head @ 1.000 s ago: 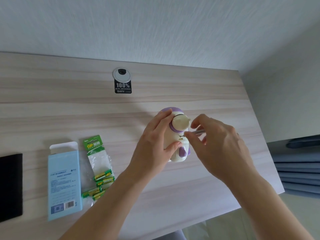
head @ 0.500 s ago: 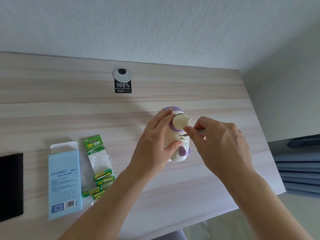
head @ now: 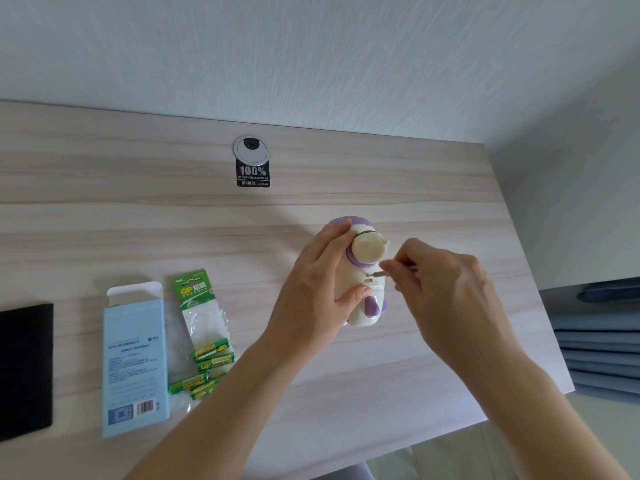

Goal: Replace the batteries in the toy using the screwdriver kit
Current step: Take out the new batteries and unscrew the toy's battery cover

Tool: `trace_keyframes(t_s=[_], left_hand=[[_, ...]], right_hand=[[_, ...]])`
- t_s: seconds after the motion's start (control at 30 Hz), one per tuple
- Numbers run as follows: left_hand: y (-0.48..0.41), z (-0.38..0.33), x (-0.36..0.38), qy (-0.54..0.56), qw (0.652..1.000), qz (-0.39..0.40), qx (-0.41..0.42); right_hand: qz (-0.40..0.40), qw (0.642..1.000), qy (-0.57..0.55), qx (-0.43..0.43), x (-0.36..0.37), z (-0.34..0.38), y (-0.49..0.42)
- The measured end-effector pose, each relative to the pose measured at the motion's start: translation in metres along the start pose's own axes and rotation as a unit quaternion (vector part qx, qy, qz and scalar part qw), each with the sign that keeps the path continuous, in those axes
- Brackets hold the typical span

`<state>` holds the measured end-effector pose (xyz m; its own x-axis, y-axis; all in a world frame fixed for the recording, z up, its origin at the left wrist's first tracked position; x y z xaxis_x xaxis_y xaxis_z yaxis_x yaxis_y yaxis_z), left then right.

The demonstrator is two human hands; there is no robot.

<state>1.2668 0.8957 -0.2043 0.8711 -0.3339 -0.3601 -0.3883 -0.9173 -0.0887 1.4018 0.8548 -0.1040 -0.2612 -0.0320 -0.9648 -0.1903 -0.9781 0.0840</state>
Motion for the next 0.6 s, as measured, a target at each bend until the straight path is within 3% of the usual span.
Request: trace_keyframes(t_s=[0.13, 0.33, 0.5, 0.6], left_hand=[[0.0, 0.002, 0.0, 0.006, 1.0, 0.006, 0.002], [0.0, 0.001, 0.0, 0.007, 1.0, 0.004, 0.001], [0.0, 0.003, 0.0, 0.006, 1.0, 0.008, 0.0], [0.0, 0.003, 0.0, 0.002, 1.0, 0.004, 0.0]], right_hand=[[0.011, 0.998, -0.05, -0.041, 0.002, 0.007, 0.0], [0.01, 0.998, 0.046, 0.038, -0.001, 0.004, 0.0], [0.019, 0.998, -0.015, -0.054, 0.001, 0.011, 0.0], [0.011, 1.0, -0.012, -0.019, -0.001, 0.009, 0.001]])
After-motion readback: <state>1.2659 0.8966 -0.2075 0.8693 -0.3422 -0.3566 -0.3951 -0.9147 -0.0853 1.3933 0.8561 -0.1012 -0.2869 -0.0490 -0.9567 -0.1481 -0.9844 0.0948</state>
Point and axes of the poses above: each hand's wrist, its own y-axis away from the middle knuckle, its own x-axis out of the palm, z = x × y, the point moved 3 cm from there along -y, towards the middle knuckle, and after that the axes turned 1 degree about -y, right-handed, at the moved point
